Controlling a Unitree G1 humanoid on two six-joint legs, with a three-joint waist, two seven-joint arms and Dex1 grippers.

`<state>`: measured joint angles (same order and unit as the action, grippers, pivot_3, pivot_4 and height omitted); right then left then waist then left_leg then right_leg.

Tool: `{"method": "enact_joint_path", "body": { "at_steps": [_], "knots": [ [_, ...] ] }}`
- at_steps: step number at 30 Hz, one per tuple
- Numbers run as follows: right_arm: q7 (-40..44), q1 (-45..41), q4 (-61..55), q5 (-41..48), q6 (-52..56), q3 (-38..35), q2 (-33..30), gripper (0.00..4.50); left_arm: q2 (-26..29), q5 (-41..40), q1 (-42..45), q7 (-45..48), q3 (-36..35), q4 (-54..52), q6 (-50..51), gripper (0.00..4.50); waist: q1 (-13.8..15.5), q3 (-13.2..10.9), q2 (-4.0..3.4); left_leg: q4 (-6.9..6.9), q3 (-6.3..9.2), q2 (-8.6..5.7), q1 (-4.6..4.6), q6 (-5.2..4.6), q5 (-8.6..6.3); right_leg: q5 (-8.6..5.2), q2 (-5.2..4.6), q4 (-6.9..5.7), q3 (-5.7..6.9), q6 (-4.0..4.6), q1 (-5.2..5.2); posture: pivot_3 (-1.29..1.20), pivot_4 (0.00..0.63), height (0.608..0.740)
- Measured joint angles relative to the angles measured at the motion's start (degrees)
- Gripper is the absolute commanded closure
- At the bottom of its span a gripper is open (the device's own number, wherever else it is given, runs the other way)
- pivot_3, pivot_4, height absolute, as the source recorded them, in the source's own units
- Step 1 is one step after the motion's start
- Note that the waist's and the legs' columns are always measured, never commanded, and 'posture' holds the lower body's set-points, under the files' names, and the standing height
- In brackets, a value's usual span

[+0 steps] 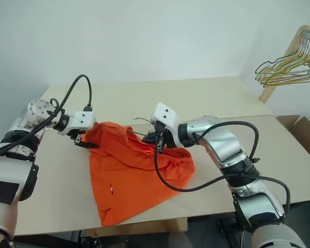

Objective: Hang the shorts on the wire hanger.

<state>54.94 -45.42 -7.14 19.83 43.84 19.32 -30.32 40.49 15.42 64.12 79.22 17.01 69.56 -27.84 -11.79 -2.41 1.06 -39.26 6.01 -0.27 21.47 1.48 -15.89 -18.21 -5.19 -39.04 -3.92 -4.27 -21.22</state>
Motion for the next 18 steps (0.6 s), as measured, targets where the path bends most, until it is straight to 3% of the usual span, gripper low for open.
{"method": "enact_joint_path", "body": {
  "at_steps": [9, 18],
  "knots": [
    [0.75, 0.01, -0.59, 0.02, 0.00, -0.21, -1.00, 4.50, -0.63, 0.05, 0.00, -1.65, -0.92, 1.17, 0.09, 4.47, -0.03, 0.00, 0.00, 0.00, 0.00, 0.00, 0.04, 0.00, 0.00, 0.00, 0.01, -0.01, 0.00, 0.00, -0.03, -0.12, 0.000, 0.740],
    [2.49, 0.18, -1.13, 0.11, 0.00, -0.37, -3.01, 4.50, 0.28, -0.03, 0.00, -3.94, -2.55, 1.26, 1.97, 4.47, -0.06, 0.00, 0.00, 0.00, 0.00, 0.00, 0.04, 0.00, 0.00, 0.00, 0.00, -0.01, 0.00, 0.00, -0.03, -0.13, 0.000, 0.740]
  ]
}}
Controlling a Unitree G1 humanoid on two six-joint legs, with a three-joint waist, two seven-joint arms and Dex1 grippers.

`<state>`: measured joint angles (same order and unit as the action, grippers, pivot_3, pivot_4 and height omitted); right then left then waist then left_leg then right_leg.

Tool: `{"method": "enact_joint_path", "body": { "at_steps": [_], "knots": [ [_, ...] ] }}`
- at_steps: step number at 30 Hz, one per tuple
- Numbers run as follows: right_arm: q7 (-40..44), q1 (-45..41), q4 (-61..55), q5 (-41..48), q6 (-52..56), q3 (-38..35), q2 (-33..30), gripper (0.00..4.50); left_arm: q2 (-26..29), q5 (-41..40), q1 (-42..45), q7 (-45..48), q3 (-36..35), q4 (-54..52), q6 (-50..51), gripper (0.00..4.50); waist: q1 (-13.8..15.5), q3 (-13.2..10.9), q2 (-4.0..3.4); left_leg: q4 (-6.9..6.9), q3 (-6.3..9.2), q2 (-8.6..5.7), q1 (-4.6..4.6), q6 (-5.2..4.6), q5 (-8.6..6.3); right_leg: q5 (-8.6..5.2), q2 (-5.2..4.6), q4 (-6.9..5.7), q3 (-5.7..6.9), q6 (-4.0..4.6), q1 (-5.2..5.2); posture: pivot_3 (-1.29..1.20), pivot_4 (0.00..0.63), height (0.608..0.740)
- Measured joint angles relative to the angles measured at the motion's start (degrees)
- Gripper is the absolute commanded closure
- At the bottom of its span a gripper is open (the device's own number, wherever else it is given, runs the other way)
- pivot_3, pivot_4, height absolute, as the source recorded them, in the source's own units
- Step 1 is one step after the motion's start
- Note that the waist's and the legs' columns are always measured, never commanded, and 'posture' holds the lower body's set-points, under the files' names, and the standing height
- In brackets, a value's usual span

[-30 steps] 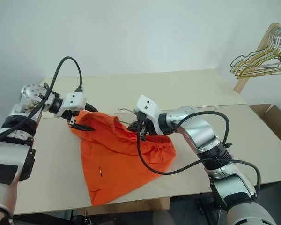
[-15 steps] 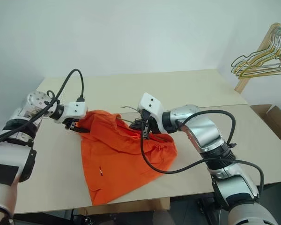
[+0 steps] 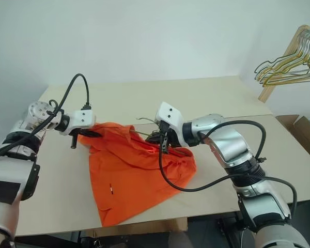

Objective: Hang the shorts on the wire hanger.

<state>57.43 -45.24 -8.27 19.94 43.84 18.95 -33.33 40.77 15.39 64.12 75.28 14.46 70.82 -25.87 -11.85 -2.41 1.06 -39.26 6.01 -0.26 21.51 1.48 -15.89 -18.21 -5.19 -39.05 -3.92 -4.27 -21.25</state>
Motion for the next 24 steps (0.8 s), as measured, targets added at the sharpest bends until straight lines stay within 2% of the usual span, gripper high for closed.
{"method": "enact_joint_path", "body": {
  "at_steps": [13, 24],
  "knots": [
    [2.33, 1.05, -0.32, -0.50, -1.32, -0.09, -1.76, 4.50, 2.26, -2.82, -3.79, -0.20, -4.57, -0.98, 4.20, 4.47, 0.02, 0.00, 0.00, 0.00, 0.01, 0.00, 0.00, 0.00, 0.00, 0.00, 0.00, -0.02, 0.00, 0.00, -0.01, -0.10, 0.000, 0.740],
    [4.51, 3.21, -1.53, -1.71, -2.48, 0.85, -4.54, 4.50, 4.94, -3.80, -4.57, -1.09, -5.20, -2.37, 6.18, 4.47, 0.08, 0.00, 0.00, 0.00, 0.00, 0.00, 0.00, 0.00, 0.00, 0.00, 0.00, -0.02, 0.00, 0.00, -0.01, -0.10, 0.000, 0.740]
  ]
}}
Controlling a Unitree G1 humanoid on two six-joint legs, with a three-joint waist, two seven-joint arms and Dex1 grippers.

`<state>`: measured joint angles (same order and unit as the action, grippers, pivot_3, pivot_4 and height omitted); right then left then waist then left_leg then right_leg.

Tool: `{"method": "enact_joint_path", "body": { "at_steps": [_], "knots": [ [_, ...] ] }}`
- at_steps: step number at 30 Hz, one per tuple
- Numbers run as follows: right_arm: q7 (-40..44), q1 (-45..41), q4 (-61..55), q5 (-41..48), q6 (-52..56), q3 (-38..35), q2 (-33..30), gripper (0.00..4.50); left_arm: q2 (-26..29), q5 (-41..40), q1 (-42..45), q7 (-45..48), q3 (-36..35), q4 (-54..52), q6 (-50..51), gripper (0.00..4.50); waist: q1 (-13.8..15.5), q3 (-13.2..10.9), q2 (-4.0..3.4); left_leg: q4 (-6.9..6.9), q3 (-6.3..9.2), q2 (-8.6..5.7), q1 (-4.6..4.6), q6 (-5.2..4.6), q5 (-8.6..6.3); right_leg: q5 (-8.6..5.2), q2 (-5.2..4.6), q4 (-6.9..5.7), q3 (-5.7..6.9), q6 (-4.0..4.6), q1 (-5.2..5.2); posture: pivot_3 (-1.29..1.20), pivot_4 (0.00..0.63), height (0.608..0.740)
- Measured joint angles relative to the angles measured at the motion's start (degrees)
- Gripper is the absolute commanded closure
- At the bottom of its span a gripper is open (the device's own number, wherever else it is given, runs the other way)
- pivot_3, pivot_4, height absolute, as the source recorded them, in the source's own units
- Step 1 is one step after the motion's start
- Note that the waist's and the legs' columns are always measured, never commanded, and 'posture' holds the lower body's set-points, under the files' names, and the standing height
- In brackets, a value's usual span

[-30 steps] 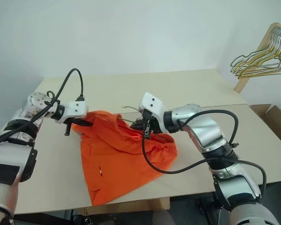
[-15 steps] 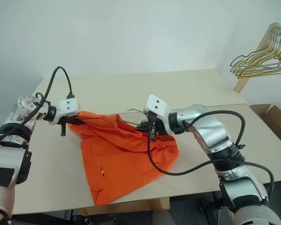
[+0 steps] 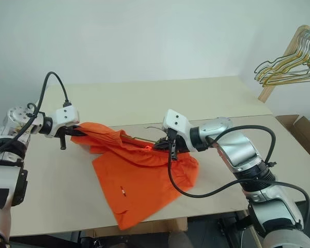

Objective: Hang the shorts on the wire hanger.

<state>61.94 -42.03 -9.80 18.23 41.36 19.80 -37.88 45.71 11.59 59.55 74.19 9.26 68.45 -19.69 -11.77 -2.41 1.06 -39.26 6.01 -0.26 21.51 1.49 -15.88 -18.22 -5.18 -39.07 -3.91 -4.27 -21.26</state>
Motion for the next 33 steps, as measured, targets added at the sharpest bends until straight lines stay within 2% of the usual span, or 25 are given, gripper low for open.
{"method": "enact_joint_path", "body": {
  "at_steps": [10, 33],
  "knots": [
    [-0.37, 0.30, -1.00, -1.53, 0.01, 1.26, 0.23, 4.50, -0.21, -0.36, 0.00, -0.40, -0.14, -0.25, 0.80, 4.47, 0.07, 0.00, 0.00, 0.00, 0.00, 0.00, 0.00, 0.00, 0.00, 0.00, -0.01, 0.00, 0.00, 0.00, 0.00, -0.10, 0.000, 0.740],
    [-1.40, -1.51, 1.55, -3.95, 0.59, 2.53, 7.46, 4.50, -3.51, -5.97, 0.20, 5.48, -2.06, -7.26, 1.03, 4.47, 0.42, 0.01, 0.01, 0.00, 0.01, 0.00, -0.01, 0.02, 0.01, 0.00, 0.00, -0.04, 0.00, 0.00, 0.00, -0.08, 0.000, 0.740]
  ]
}}
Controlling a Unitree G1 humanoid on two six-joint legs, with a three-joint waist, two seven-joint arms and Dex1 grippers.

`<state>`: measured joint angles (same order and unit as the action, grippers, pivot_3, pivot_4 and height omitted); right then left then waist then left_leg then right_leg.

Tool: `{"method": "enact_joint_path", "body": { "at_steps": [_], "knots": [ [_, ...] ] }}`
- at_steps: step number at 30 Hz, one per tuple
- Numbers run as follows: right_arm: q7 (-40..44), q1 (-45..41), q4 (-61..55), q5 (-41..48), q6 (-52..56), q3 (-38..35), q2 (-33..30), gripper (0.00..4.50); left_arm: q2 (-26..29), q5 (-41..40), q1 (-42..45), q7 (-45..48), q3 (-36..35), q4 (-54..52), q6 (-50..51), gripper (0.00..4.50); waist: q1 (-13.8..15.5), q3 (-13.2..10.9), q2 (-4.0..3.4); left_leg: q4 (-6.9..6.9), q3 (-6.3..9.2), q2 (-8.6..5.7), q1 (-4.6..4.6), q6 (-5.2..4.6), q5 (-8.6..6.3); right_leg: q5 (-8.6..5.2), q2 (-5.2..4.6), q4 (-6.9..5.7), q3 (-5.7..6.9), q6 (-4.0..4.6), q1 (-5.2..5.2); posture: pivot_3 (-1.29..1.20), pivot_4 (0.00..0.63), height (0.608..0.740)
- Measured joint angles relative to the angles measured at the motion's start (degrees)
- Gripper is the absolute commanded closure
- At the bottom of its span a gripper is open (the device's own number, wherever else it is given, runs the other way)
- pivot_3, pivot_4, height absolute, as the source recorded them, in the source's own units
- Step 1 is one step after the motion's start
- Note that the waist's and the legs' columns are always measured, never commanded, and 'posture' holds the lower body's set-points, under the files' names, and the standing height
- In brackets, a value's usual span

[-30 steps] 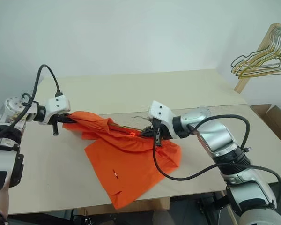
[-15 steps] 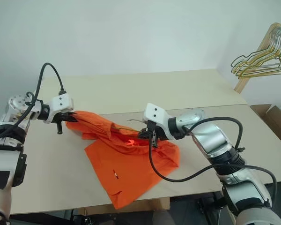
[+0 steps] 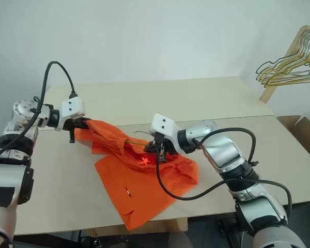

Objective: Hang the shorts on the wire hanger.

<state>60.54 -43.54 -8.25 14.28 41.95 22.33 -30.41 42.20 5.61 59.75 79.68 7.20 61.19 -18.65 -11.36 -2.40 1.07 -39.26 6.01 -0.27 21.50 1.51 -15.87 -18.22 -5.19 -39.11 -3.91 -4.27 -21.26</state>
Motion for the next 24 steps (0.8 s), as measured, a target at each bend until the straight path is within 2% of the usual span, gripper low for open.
{"method": "enact_joint_path", "body": {
  "at_steps": [5, 8, 17, 20, 24],
  "knots": [
    [-0.85, -0.02, 0.40, 0.53, 1.47, -0.76, 0.44, 4.50, 0.20, -0.09, -3.89, 1.08, 0.52, -1.06, -0.78, 4.47, -0.05, 0.00, 0.00, 0.00, 0.00, 0.01, -0.02, 0.00, 0.00, 0.00, 0.01, -0.02, 0.00, 0.00, -0.01, -0.08, 0.000, 0.740],
    [-0.82, -0.03, 0.44, 0.60, 1.97, -1.05, 0.15, 4.50, 1.12, 0.78, -5.68, 2.21, 1.70, -1.44, -1.62, 3.85, 0.02, 0.00, 0.00, 0.00, 0.01, 0.00, -0.01, 0.01, 0.01, 0.00, 0.01, -0.02, 0.00, 0.00, -0.02, -0.08, 0.000, 0.740],
    [0.71, -0.03, 0.37, 1.78, 2.28, -2.75, -2.58, 4.50, 7.11, 1.12, -5.16, 7.28, 2.11, -1.34, -2.65, 0.94, 0.23, 0.00, 0.00, 0.00, 0.01, 0.01, 0.00, 0.01, 0.01, 0.00, 0.02, 0.00, 0.01, 0.00, -0.02, -0.08, 0.000, 0.740],
    [1.72, -0.60, 0.46, 3.11, 5.14, -3.19, -4.12, 4.50, 9.22, 0.22, -0.74, 9.90, 1.37, -0.49, -2.46, 0.03, 0.38, 0.00, 0.01, 0.00, 0.01, 0.00, 0.04, 0.01, 0.01, 0.00, 0.01, 0.01, 0.02, 0.00, -0.02, -0.08, 0.000, 0.740],
    [3.86, -5.40, 1.04, 6.83, 11.89, -3.47, -5.68, 4.50, 6.71, -9.51, 3.75, 12.37, 0.23, -7.72, 0.90, 0.03, 1.64, 0.00, 0.00, 0.00, 0.05, 0.00, 0.02, 0.01, 0.01, 0.00, -0.03, 0.03, 0.03, 0.00, 0.02, -0.08, 0.000, 0.740]
  ]
}}
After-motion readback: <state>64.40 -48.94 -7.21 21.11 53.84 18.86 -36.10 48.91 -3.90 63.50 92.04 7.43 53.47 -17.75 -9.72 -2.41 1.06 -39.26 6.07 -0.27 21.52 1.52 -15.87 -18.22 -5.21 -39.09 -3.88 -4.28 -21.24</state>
